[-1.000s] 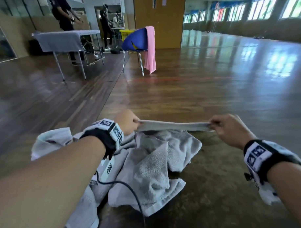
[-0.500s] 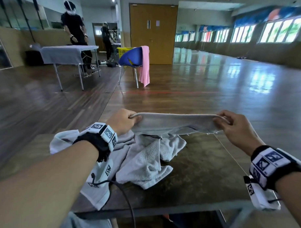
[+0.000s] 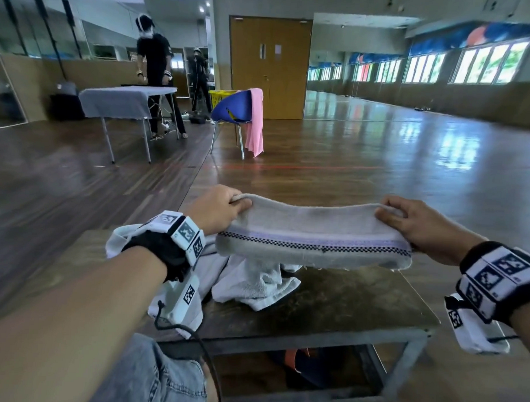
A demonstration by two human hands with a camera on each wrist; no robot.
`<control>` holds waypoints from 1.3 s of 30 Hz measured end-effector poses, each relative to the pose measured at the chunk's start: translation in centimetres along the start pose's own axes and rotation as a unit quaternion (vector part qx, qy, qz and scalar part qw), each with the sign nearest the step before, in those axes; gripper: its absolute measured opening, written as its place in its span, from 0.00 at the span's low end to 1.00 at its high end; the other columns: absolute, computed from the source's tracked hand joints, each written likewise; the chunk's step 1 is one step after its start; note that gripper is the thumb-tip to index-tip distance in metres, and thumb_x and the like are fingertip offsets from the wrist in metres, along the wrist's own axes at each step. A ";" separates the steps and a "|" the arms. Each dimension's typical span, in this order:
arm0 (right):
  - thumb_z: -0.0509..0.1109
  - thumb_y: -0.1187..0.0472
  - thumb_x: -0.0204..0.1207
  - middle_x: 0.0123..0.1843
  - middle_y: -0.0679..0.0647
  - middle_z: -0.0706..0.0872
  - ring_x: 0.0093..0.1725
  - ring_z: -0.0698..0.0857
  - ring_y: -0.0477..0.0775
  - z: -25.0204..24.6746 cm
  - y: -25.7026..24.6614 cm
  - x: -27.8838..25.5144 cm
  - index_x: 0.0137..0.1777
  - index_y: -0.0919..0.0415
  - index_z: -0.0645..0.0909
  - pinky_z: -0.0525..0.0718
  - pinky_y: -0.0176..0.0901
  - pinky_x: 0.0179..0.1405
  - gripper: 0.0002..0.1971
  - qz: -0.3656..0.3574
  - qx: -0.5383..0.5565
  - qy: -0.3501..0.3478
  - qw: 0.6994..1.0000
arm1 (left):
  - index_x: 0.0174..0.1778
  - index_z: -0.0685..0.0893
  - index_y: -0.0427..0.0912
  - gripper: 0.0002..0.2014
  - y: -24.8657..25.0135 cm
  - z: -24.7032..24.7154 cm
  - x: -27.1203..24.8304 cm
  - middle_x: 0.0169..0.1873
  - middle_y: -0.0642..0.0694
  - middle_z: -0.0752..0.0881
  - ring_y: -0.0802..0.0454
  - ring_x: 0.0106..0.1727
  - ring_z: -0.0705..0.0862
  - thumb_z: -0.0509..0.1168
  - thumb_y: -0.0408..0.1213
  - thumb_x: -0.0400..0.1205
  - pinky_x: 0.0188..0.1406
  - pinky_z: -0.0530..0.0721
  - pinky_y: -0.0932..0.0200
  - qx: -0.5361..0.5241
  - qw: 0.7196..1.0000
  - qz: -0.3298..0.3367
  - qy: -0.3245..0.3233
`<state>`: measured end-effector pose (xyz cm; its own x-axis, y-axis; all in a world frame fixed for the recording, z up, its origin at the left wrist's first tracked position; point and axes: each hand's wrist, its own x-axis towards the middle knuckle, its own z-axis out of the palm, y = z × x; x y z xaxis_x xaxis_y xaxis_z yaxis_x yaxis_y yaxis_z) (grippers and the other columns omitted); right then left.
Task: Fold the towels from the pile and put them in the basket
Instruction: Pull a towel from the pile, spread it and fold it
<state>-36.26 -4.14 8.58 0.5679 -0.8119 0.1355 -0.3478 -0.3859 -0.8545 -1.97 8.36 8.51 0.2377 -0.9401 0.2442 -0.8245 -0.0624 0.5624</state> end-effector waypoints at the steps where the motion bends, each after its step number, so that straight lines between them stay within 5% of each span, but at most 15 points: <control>1: 0.68 0.43 0.76 0.33 0.52 0.87 0.30 0.87 0.53 -0.1 -0.1 -0.6 0.39 0.44 0.84 0.86 0.49 0.24 0.10 0.012 -0.001 -0.021 1.000 | 0.33 0.82 0.44 0.17 0.2 -0.2 -0.5 0.21 0.52 0.74 0.57 0.20 0.67 0.65 0.47 0.86 0.24 0.65 0.61 0.014 0.999 -0.005 -0.032; 4: 0.68 0.48 0.82 0.50 0.66 0.91 0.47 0.91 0.72 -0.6 0.0 -2.2 0.54 0.55 0.86 0.87 0.75 0.49 0.12 0.058 -0.016 -0.088 0.994 | 0.38 0.89 0.45 0.14 1.2 -0.7 -2.1 0.23 0.51 0.79 0.55 0.24 0.72 0.67 0.49 0.84 0.29 0.69 0.57 0.028 0.990 -0.026 -0.135; 7: 0.71 0.48 0.78 0.50 0.69 0.90 0.44 0.88 0.67 -1.0 0.7 -3.2 0.53 0.60 0.88 0.83 0.65 0.49 0.16 0.095 -0.016 -0.154 0.983 | 0.43 0.91 0.44 0.13 2.1 -0.5 -3.4 0.29 0.52 0.85 0.56 0.26 0.79 0.69 0.50 0.83 0.30 0.77 0.61 0.023 0.971 -0.048 -0.233; 10: 0.72 0.50 0.80 0.47 0.65 0.90 0.43 0.87 0.61 -0.9 2.1 -3.5 0.50 0.61 0.89 0.84 0.54 0.46 0.14 0.118 -0.021 -0.204 0.972 | 0.61 0.90 0.47 0.17 2.1 0.7 -3.7 0.52 0.56 0.91 0.57 0.53 0.89 0.68 0.52 0.83 0.57 0.84 0.63 0.061 0.943 -0.051 -0.324; 13: 0.73 0.51 0.81 0.44 0.61 0.92 0.41 0.88 0.58 -0.1 3.7 -2.9 0.47 0.58 0.90 0.86 0.49 0.41 0.11 0.130 -0.053 -0.223 0.965 | 0.62 0.90 0.50 0.17 1.1 2.6 -3.0 0.59 0.58 0.89 0.59 0.62 0.85 0.68 0.53 0.82 0.67 0.79 0.65 0.075 0.929 -0.077 -0.354; 15: 0.73 0.52 0.82 0.41 0.57 0.92 0.39 0.88 0.55 0.7 5.2 -1.9 0.46 0.59 0.89 0.85 0.48 0.40 0.10 0.128 -0.085 -0.195 0.969 | 0.61 0.90 0.49 0.16 -0.2 4.2 -1.9 0.58 0.56 0.89 0.57 0.62 0.84 0.69 0.53 0.82 0.69 0.78 0.60 0.077 0.935 -0.094 -0.333; 20: 0.74 0.55 0.81 0.32 0.40 0.88 0.32 0.84 0.35 2.9 9.6 2.4 0.32 0.48 0.88 0.76 0.28 0.33 0.14 0.084 -0.148 -0.069 0.983 | 0.61 0.88 0.40 0.14 -4.0 7.6 2.5 0.51 0.51 0.85 0.52 0.54 0.82 0.65 0.43 0.86 0.47 0.74 0.64 0.090 0.972 -0.110 -0.189; 25: 0.75 0.54 0.80 0.25 0.49 0.78 0.27 0.77 0.51 4.9 13.4 9.5 0.28 0.55 0.77 0.74 0.47 0.31 0.19 0.097 -0.191 -0.015 0.977 | 0.43 0.89 0.35 0.11 -6.5 10.0 8.0 0.31 0.44 0.83 0.45 0.34 0.79 0.63 0.32 0.86 0.29 0.70 0.56 0.074 0.988 -0.129 -0.048; 28: 0.74 0.54 0.81 0.26 0.55 0.82 0.26 0.81 0.57 5.7 15.3 13.8 0.33 0.60 0.77 0.77 0.46 0.27 0.17 0.094 -0.222 0.030 0.970 | 0.43 0.91 0.38 0.11 -7.4 11.2 11.2 0.30 0.44 0.84 0.45 0.32 0.79 0.64 0.33 0.85 0.29 0.71 0.57 0.111 0.988 -0.109 -0.006; 32: 0.70 0.58 0.83 0.47 0.65 0.90 0.44 0.88 0.62 7.2 17.3 18.3 0.45 0.62 0.85 0.80 0.44 0.41 0.09 0.096 -0.289 0.052 0.951 | 0.38 0.84 0.44 0.12 -9.0 13.6 14.4 0.36 0.45 0.83 0.47 0.33 0.76 0.60 0.27 0.82 0.26 0.67 0.59 0.133 0.982 -0.133 -0.018; 35: 0.70 0.57 0.82 0.53 0.66 0.89 0.47 0.85 0.63 8.7 19.2 20.0 0.36 0.53 0.79 0.79 0.45 0.46 0.12 0.123 -0.324 0.005 0.938 | 0.45 0.84 0.40 0.07 -10.5 16.2 14.8 0.42 0.42 0.87 0.43 0.43 0.84 0.61 0.30 0.83 0.35 0.78 0.56 0.074 0.980 -0.178 -0.048; 39: 0.66 0.63 0.83 0.67 0.65 0.83 0.69 0.78 0.67 11.0 21.6 19.8 0.58 0.58 0.85 0.75 0.52 0.67 0.09 0.144 -0.353 -0.055 0.923 | 0.53 0.80 0.43 0.07 -11.6 18.2 13.7 0.44 0.41 0.86 0.41 0.47 0.84 0.61 0.41 0.83 0.44 0.78 0.50 0.075 0.979 -0.190 -0.008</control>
<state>-24.28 -23.69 -12.71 0.4342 -0.8911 -0.1316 -0.8738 -0.3812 -0.3019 1.50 -9.90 -9.06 0.5345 -0.8447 0.0277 -0.7452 -0.4556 0.4869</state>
